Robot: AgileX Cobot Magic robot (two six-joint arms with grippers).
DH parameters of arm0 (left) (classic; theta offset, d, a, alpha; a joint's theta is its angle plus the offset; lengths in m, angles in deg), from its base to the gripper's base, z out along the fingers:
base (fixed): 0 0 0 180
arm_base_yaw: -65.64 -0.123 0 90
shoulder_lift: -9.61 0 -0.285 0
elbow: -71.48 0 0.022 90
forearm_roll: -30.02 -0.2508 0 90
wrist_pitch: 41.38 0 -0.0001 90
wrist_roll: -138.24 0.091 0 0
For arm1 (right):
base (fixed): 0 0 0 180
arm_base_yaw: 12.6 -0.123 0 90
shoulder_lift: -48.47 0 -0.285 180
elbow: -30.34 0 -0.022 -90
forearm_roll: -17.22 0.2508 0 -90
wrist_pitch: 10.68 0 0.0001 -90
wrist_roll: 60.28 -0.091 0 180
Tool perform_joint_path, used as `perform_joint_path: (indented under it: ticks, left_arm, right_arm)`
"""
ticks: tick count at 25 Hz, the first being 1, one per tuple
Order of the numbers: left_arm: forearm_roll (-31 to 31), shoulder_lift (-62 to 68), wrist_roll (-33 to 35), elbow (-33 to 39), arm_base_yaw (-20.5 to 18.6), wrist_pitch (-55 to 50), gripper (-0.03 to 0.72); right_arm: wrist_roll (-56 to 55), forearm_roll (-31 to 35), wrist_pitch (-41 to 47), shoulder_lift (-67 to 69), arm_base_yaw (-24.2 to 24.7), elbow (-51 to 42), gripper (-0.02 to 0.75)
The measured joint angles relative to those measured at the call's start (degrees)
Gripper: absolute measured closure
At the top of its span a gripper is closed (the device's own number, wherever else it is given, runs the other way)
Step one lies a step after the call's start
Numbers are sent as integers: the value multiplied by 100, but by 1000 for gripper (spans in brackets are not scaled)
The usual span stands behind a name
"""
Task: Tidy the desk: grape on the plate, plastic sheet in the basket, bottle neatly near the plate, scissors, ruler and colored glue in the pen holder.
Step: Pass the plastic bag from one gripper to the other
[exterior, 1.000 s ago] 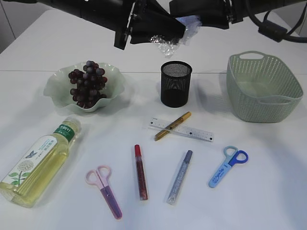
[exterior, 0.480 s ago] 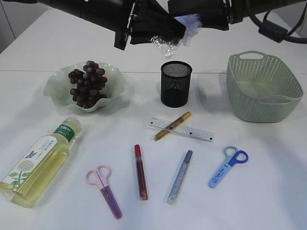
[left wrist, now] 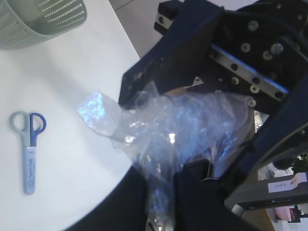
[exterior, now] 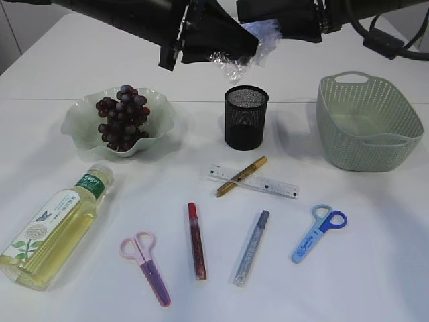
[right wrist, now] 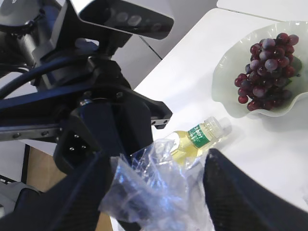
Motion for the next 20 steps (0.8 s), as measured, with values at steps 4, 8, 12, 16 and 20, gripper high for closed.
perform_joint_path:
  ticks: [4,8,12,16,20]
  left_arm:
    - [-32,0,0,0,0,0,611]
    - [-44,0,0,0,0,0,611]
    - [-44,0,0,0,0,0,611]
    - [-44,0,0,0,0,0,611]
    - [-44,0,0,0,0,11,611]
  right_arm:
    - [0,0,0,0,90,0,235]
    - [0,0,0,0,102,0,235]
    - [0,0,-10,0,102,0,235]
    - [0,0,-78,0,102,0,235]
    - [0,-20,-155,0,102,0,236]
